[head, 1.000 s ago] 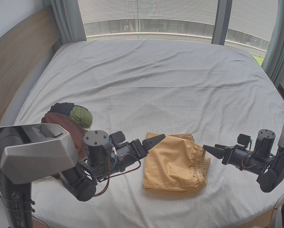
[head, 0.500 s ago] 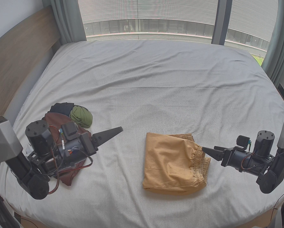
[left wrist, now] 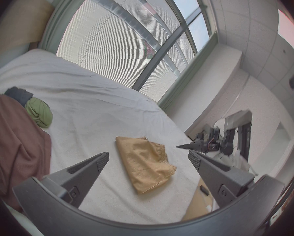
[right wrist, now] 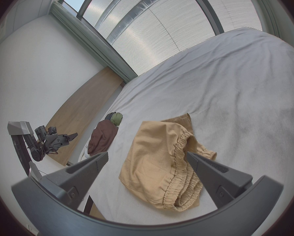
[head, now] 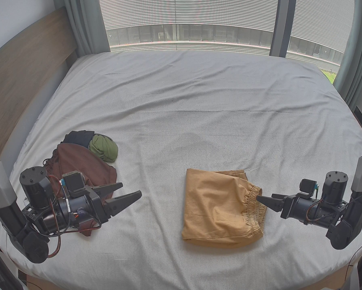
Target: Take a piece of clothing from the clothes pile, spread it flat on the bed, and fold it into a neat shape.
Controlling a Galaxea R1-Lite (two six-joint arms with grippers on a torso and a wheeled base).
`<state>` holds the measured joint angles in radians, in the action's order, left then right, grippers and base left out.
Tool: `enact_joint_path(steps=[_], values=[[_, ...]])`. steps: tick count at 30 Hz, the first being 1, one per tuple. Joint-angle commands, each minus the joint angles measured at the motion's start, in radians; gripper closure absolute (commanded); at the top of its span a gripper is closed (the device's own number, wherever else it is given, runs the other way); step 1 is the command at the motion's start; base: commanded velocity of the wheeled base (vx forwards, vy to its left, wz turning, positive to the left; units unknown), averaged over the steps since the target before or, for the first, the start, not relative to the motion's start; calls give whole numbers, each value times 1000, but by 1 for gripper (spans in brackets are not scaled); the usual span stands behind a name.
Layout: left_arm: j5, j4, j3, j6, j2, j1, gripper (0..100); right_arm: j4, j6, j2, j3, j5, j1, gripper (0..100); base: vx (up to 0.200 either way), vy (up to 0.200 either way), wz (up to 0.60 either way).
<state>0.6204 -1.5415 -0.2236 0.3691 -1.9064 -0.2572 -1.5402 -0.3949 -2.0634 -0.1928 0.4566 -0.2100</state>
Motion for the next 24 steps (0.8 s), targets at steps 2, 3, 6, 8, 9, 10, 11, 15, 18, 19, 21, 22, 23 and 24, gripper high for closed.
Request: enact_joint_path(steps=[2,3,6,8,9,10,11,15,18,19,21,22,23,24], values=[[-7,-2,64,-142,-74,27,0,0,4,-72,27,1,6,0,0,0,0],[-7,-2,79,-200,-97,36,0,-1,5,-101,33,1,8,0,0,0,0],[-15,-5,96,-309,-146,50,0,-1,19,-159,36,1,15,0,0,0,0],[-19,-5,98,-348,-164,59,0,-1,33,-193,35,1,27,0,0,0,0],[-19,-5,99,-354,-169,61,0,-1,41,-205,36,1,32,0,0,0,0],[-19,-5,99,-354,-169,61,0,-1,41,-205,36,1,32,0,0,0,0],[-19,-5,102,-355,-171,61,0,-1,51,-225,39,1,41,0,0,0,0],[-19,-5,107,-358,-188,61,0,-1,59,-267,53,1,46,0,0,0,0],[-21,-6,107,-363,-215,61,0,-1,60,-302,46,-1,47,0,0,0,0],[-21,-5,107,-365,-215,61,0,-1,67,-311,42,-1,47,0,0,0,0],[-21,-6,106,-365,-212,61,0,-1,79,-323,36,-1,54,0,0,0,0],[-21,-6,106,-365,-211,62,0,-1,80,-330,33,-1,57,0,0,0,0],[-21,-6,107,-368,-211,61,0,-1,80,-331,33,-1,58,0,0,0,0],[-21,-6,107,-377,-211,61,0,-1,80,-333,32,-1,58,0,0,0,0]])
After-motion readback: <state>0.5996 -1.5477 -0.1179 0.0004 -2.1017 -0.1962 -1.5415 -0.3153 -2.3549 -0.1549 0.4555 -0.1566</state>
